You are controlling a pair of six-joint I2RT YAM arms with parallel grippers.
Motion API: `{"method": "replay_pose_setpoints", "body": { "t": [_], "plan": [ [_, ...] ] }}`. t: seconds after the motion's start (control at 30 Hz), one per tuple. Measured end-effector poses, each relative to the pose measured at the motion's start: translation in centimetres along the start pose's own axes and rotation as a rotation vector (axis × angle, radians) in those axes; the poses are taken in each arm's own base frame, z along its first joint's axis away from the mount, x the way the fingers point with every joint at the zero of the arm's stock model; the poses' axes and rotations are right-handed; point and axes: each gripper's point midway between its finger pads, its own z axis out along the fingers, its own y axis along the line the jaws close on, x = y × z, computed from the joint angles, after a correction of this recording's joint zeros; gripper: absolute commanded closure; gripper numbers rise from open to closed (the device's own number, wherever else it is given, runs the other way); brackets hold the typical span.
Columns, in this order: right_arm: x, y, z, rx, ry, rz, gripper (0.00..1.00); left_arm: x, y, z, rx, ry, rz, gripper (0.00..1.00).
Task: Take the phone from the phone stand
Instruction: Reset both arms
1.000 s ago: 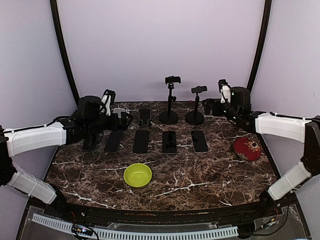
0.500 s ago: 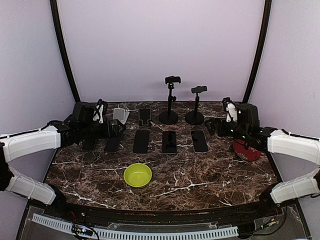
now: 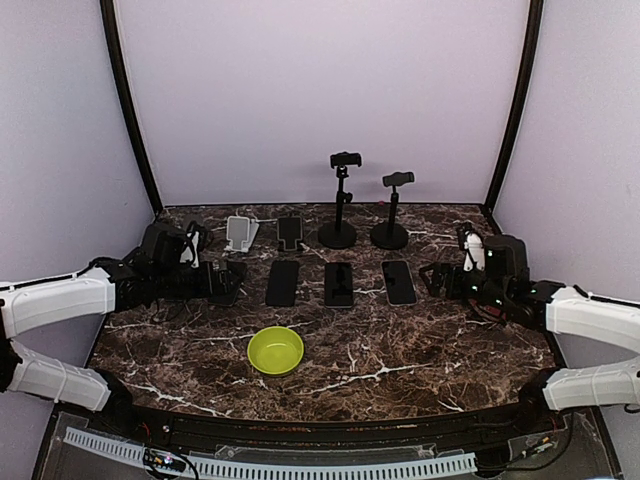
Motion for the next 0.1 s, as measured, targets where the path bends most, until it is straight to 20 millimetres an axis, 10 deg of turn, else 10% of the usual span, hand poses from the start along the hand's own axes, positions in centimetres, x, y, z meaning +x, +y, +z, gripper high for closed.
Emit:
{"method": "replay_pose_setpoints", "body": {
  "t": [0.1],
  "plan": [
    [0.13, 0.01, 0.03, -0.003, -0.001, 0.003, 0.0, 0.0, 0.0, 0.0, 0.0, 0.0, -0.003, 0.01]
  ]
}}
